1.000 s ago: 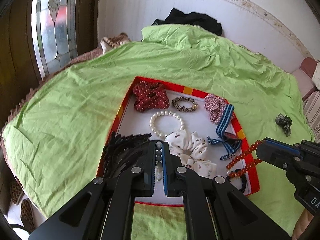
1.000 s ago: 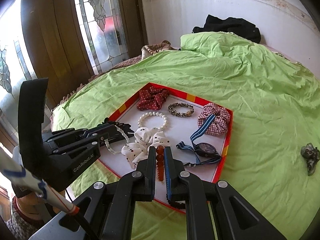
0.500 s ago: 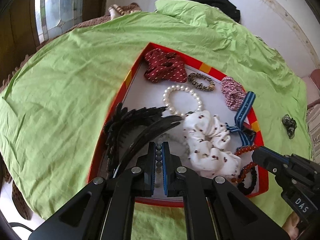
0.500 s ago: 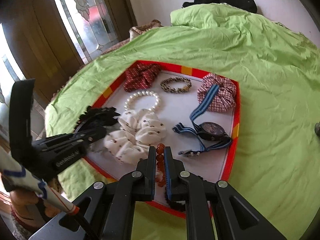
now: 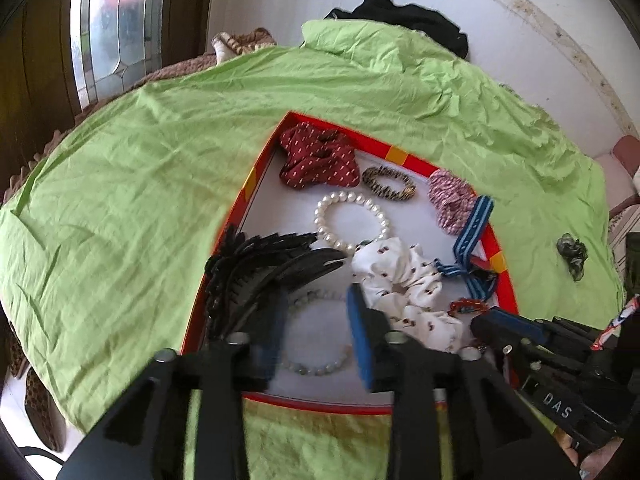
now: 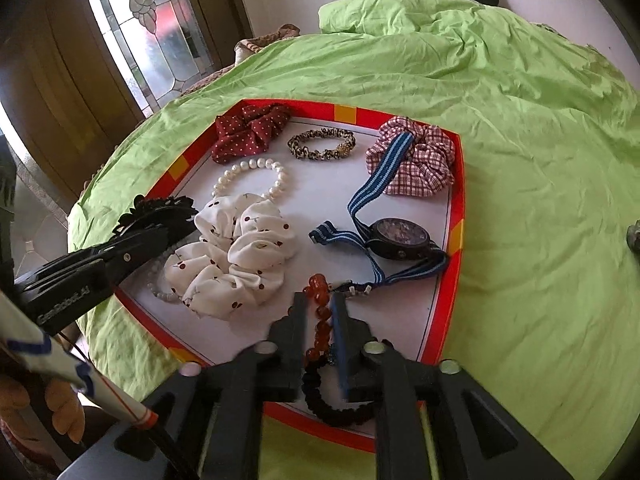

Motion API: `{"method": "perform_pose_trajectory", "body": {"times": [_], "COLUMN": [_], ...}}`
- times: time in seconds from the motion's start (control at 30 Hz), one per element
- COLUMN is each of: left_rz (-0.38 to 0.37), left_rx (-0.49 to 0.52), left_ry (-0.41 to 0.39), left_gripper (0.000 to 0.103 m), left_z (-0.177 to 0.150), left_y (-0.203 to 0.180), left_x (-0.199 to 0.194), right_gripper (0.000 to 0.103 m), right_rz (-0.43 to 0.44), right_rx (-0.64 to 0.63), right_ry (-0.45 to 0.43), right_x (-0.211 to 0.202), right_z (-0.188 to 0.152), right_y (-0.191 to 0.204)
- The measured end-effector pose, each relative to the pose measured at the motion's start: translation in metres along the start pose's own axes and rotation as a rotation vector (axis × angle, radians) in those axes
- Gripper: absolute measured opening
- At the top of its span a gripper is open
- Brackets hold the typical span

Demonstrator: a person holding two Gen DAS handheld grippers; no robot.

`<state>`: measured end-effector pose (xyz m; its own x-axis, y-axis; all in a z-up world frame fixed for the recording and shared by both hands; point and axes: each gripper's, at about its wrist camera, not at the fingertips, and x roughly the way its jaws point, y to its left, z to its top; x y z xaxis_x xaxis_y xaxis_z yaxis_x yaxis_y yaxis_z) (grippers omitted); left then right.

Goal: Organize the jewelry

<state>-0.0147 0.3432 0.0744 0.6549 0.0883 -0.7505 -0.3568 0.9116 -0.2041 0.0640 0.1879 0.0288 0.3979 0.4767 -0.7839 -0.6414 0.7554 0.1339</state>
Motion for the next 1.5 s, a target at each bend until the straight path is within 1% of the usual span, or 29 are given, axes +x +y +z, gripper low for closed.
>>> {"method": "perform_pose_trajectory", "body": {"times": [0.07,0.2,0.27,0.33,0.43,0.47,0.5,0.53,0.57,0.6,0.63,0.67,0.7,0.73,0.8,0.87,0.93,1.0,1.13,1.23,1.3,1.4,1.5], "left_rz": [-0.008,-0.02,-0.016,-0.018,-0.021,-0.008,0.023,0.056,0.089,0.135,0.168,0.198,0.241,0.267,0.291,0.292,0.287,0.286,0.292,0.287,0.317,0.337,0.321], "left_rx": [0.003,-0.004,-0.014,-0.036,-0.06,-0.06,-0.06,-0.06,-0.059,-0.055,-0.047,-0.039,-0.033,-0.033,-0.026,-0.032,-0.057,-0.076,-0.052,-0.043,-0.025,0.008,0.015], "left_ry": [-0.019,-0.052,-0.073,-0.103,-0.162,-0.185,-0.216,-0.25,-0.29,-0.35,-0.393,-0.432,-0.485,-0.52,-0.588,-0.617,-0.626,-0.618,-0.594,-0.56,-0.53,-0.473,-0.428], "left_gripper": [0.036,0.042,0.045,0.051,0.052,0.057,0.066,0.071,0.08,0.087,0.091,0.098,0.102,0.103,0.103,0.103,0.103,0.103,0.103,0.103,0.103,0.103,0.103], "left_z": [0.0,0.001,0.001,0.002,0.002,0.002,0.001,0.001,-0.001,-0.003,-0.004,-0.007,-0.011,-0.014,-0.022,-0.027,-0.033,-0.04,-0.056,-0.065,-0.072,-0.08,-0.088], "left_y": [0.0,0.001,0.003,0.006,0.009,0.009,0.008,0.007,0.006,0.003,-0.001,-0.003,-0.008,-0.009,-0.014,-0.015,-0.015,-0.016,-0.018,-0.02,-0.025,-0.032,-0.036], "left_x": [-0.005,-0.013,-0.017,-0.024,-0.035,-0.039,-0.044,-0.049,-0.055,-0.064,-0.071,-0.078,-0.088,-0.094,-0.109,-0.12,-0.127,-0.132,-0.138,-0.142,-0.142,-0.139,-0.137], "right_gripper": [0.039,0.04,0.043,0.048,0.05,0.05,0.05,0.05,0.05,0.051,0.052,0.055,0.056,0.056,0.056,0.056,0.057,0.057,0.063,0.064,0.065,0.067,0.07], "right_rz": [0.004,0.012,0.005,-0.008,-0.023,-0.029,-0.031,-0.033,-0.036,-0.041,-0.048,-0.054,-0.059,-0.06,-0.063,-0.076,-0.085,-0.098,-0.142,-0.161,-0.17,-0.186,-0.197], "right_rx": [0.013,0.025,0.024,0.028,0.05,0.058,0.061,0.065,0.067,0.067,0.065,0.064,0.065,0.065,0.067,0.078,0.091,0.102,0.113,0.128,0.138,0.138,0.125], "right_ry": [-0.018,-0.049,-0.074,-0.097,-0.113,-0.115,-0.117,-0.12,-0.123,-0.127,-0.13,-0.132,-0.13,-0.127,-0.124,-0.126,-0.127,-0.131,-0.147,-0.161,-0.17,-0.187,-0.198], "right_x": [-0.005,-0.017,-0.025,-0.034,-0.044,-0.047,-0.049,-0.052,-0.054,-0.056,-0.058,-0.059,-0.061,-0.062,-0.063,-0.066,-0.07,-0.074,-0.082,-0.089,-0.092,-0.098,-0.102], "right_z": [-0.001,-0.004,-0.007,-0.013,-0.024,-0.03,-0.034,-0.039,-0.043,-0.048,-0.053,-0.057,-0.063,-0.067,-0.075,-0.083,-0.091,-0.098,-0.109,-0.116,-0.119,-0.125,-0.129], "right_y": [-0.001,-0.002,-0.002,-0.003,-0.005,-0.005,-0.005,-0.005,-0.005,-0.004,-0.003,-0.001,0.0,0.0,0.0,-0.001,-0.003,-0.005,-0.008,-0.011,-0.013,-0.013,-0.01]}}
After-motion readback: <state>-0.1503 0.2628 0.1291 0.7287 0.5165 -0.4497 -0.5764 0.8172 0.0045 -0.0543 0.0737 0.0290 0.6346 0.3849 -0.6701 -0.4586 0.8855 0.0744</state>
